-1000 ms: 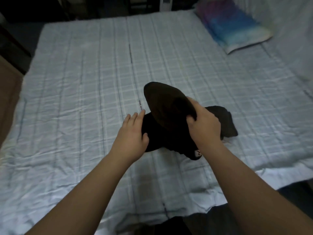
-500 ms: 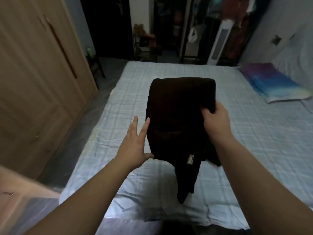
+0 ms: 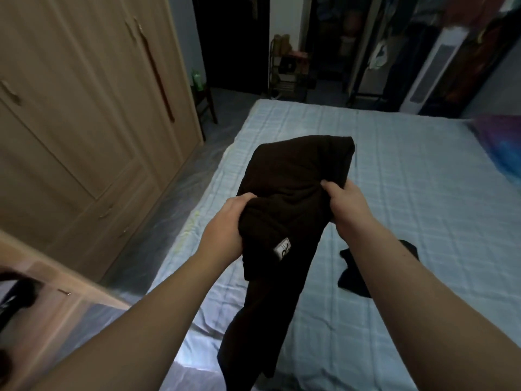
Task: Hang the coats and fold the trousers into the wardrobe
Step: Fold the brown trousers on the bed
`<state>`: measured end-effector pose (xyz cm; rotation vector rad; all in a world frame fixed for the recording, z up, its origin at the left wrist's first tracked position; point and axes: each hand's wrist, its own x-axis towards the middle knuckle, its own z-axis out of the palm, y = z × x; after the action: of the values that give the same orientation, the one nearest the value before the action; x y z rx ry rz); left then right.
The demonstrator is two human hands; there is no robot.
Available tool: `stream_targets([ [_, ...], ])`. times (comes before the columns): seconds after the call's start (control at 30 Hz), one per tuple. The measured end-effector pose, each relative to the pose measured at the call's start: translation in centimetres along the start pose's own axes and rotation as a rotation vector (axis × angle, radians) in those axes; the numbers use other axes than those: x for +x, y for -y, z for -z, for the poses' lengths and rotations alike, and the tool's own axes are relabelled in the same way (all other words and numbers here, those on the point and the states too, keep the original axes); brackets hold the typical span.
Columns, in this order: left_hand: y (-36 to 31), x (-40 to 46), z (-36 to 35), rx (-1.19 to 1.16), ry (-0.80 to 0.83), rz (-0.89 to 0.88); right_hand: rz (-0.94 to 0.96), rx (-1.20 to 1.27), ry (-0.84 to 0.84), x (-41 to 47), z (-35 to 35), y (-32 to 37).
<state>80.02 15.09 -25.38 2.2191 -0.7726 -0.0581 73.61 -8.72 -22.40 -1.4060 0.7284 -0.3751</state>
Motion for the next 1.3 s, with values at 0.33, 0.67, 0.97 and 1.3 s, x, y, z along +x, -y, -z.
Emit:
stream_targets([
  [0.33, -1.6, 11.9, 0.0, -0.255, -0.049, 0.486, -0.217, -0.012, 0.219, 10.2, -2.1, -1.6],
  [0.67, -1.3, 16.3, -1.3, -0.368, 0.188, 0.75, -0.178, -0.189, 0.252, 3.0, -4.1, -6.1],
  [0.97, -0.3, 15.9, 0.8, -0.401, 0.27, 0.685, 0.01, -0.68, -0.043, -0.3, -11.7, -8.0],
  [1.3, 3.5, 16.0, 7.5, 0.128, 0.31, 0.054, -0.08, -1.034, -0.23, -1.1, -6.0, -2.2],
])
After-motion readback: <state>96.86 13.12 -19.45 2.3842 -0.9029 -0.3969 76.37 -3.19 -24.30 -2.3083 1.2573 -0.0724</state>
